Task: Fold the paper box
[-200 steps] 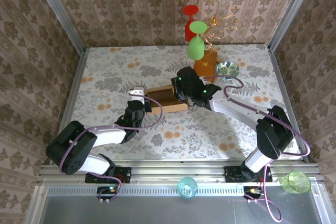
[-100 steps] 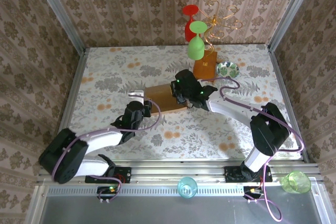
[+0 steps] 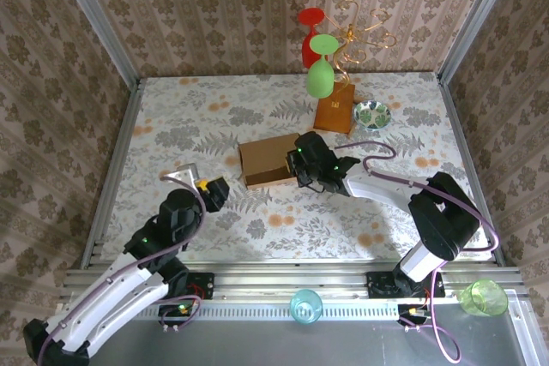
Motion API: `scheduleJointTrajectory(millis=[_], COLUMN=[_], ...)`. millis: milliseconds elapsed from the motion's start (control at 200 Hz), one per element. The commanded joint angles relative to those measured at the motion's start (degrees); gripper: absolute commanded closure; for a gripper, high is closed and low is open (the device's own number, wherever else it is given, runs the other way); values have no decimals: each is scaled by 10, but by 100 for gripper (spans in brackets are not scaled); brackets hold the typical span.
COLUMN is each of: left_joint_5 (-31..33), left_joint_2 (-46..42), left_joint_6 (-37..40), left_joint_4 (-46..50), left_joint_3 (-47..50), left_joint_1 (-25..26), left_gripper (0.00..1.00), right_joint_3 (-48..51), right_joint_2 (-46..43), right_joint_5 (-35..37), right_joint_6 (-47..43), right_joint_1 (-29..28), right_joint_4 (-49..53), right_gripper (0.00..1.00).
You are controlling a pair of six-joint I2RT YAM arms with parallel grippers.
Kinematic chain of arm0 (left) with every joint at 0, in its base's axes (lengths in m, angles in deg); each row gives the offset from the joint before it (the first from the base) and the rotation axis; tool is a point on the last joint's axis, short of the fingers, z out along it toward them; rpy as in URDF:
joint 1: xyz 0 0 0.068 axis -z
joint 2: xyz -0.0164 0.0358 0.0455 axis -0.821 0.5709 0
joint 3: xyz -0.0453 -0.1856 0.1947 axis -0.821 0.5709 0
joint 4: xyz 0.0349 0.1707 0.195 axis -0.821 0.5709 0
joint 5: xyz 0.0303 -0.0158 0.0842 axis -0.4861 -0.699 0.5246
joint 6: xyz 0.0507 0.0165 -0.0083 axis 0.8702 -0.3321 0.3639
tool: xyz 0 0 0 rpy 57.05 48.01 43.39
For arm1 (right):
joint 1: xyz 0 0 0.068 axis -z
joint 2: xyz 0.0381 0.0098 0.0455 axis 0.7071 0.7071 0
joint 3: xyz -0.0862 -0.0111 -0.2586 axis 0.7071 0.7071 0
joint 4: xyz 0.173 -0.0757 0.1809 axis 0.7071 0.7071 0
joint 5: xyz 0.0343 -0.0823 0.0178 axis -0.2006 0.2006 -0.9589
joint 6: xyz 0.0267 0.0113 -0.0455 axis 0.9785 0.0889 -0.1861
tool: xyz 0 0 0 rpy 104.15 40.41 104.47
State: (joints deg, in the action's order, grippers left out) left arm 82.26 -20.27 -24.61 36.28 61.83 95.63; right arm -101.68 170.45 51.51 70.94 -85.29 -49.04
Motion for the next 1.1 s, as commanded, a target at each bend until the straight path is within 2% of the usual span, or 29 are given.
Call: scheduleJointTrajectory(millis=[0, 170, 370, 625, 890, 1095], left_joint_5=[-60, -238, -320, -351, -347, -342], left_joint_2=[51, 221, 386, 512, 570, 589], left_joint_6=[-57, -77, -31, -30, -39, -46], left_joint_4=[67, -1, -48, -124, -189, -184], left_joint_3=[-45, -105, -172, -174, -154, -149], left_joint_1=[-60, -163, -176, -171, -151, -138], left_gripper=[42, 42, 40, 45, 51, 66], right_joint_3=[17, 52, 84, 110, 107, 112], right_joint_2=[-11, -14, -13, -3, 1, 5], right_joint_5=[-13, -22, -32, -51, -65, -79], right_joint_6=[-24, -45, -70, -80, -98, -109], right_joint_1=[0, 1, 6, 9, 13, 21], right_joint_4=[-1, -20, -46, -62, -43, -36], right_gripper=[100, 100, 100, 100, 100, 100])
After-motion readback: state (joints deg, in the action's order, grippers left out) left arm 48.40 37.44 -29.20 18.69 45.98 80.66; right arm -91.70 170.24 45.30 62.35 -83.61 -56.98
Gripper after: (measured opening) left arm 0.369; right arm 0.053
